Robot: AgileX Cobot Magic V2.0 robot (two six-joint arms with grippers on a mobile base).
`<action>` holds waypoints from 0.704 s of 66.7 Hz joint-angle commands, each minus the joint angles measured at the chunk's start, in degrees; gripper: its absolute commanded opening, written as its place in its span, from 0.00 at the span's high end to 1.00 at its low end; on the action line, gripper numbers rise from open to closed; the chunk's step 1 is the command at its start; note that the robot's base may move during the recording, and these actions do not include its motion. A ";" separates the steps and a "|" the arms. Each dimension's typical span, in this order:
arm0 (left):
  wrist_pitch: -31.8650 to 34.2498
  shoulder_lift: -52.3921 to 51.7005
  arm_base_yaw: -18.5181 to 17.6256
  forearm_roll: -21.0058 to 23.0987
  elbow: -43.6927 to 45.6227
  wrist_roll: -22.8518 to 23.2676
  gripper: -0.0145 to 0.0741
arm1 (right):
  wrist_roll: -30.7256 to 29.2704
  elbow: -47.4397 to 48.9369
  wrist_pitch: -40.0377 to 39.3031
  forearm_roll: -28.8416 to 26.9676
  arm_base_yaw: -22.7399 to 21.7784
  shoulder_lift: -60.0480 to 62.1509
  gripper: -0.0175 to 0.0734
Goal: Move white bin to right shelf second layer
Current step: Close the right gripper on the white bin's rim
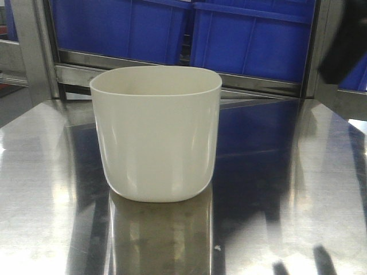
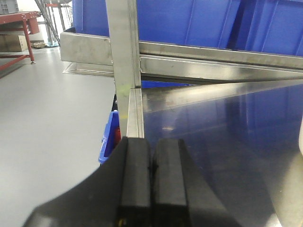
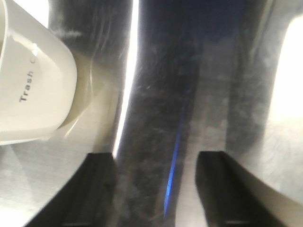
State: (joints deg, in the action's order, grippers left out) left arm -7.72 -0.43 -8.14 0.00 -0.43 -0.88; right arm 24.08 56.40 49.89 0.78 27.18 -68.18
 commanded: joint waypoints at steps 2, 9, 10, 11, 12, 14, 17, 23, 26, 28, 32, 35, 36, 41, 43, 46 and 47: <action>4.98 -0.87 -0.20 0.00 -2.11 0.17 0.74 | 4.20 9.51 5.83 1.88 2.83 -4.57 0.21; 4.98 -0.87 -0.20 0.00 -2.11 0.17 0.74 | 8.09 17.04 11.31 3.04 5.96 -10.28 0.21; 4.98 -0.87 -0.20 0.00 -2.11 0.17 0.74 | 8.64 18.37 11.77 3.24 6.26 -10.88 0.21; 4.98 -0.87 -0.20 0.00 -2.11 0.17 0.74 | 9.40 19.25 12.23 3.41 6.57 -11.47 0.21; 4.98 -0.87 -0.20 0.00 -2.11 0.17 0.74 | 9.97 20.10 12.71 3.66 6.86 -12.06 0.21; 4.98 -0.87 -0.20 0.00 -2.11 0.17 0.74 | 11.25 21.78 13.59 3.94 7.46 -13.15 0.21; 4.98 -0.87 -0.20 0.00 -2.11 0.17 0.74 | 13.19 24.59 14.85 4.19 8.45 -14.83 0.21; 4.98 -0.87 -0.20 0.00 -2.11 0.17 0.74 | 16.01 28.75 16.07 4.19 10.44 -17.47 0.21; 4.98 -0.87 -0.20 0.00 -2.11 0.17 0.74 | 16.01 30.31 16.07 4.26 11.12 -18.30 0.21; 4.98 -0.87 -0.20 0.00 -2.11 0.17 0.74 | 16.01 31.14 16.07 4.31 11.64 -19.08 0.21; 4.98 -0.87 -0.20 0.00 -2.11 0.17 0.74 | 16.01 32.32 15.99 4.31 12.13 -20.41 0.21; 4.98 -0.87 -0.20 0.00 -2.11 0.17 0.74 | 16.01 32.91 15.86 4.31 12.20 -21.30 0.21; 4.98 -0.87 -0.20 0.00 -2.11 0.17 0.74 | 16.01 33.03 15.86 4.31 12.25 -21.58 0.21; 4.98 -0.87 -0.20 0.00 -2.11 0.17 0.74 | 16.01 33.16 15.47 4.31 12.26 -22.95 0.21; 4.98 -0.87 -0.20 0.00 -2.11 0.17 0.74 | 16.01 33.16 15.30 4.43 12.26 -23.47 0.21; 4.98 -0.87 -0.20 0.00 -2.11 0.17 0.74 | 16.01 33.16 14.85 4.75 12.26 -24.33 0.21; 4.98 -0.87 -0.20 0.00 -2.11 0.17 0.74 | 16.01 33.16 14.69 4.94 12.26 -24.57 0.21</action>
State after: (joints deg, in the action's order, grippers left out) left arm -7.72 -0.43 -8.14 0.00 -0.43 -0.88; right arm 40.00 87.54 66.80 3.91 39.48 -93.73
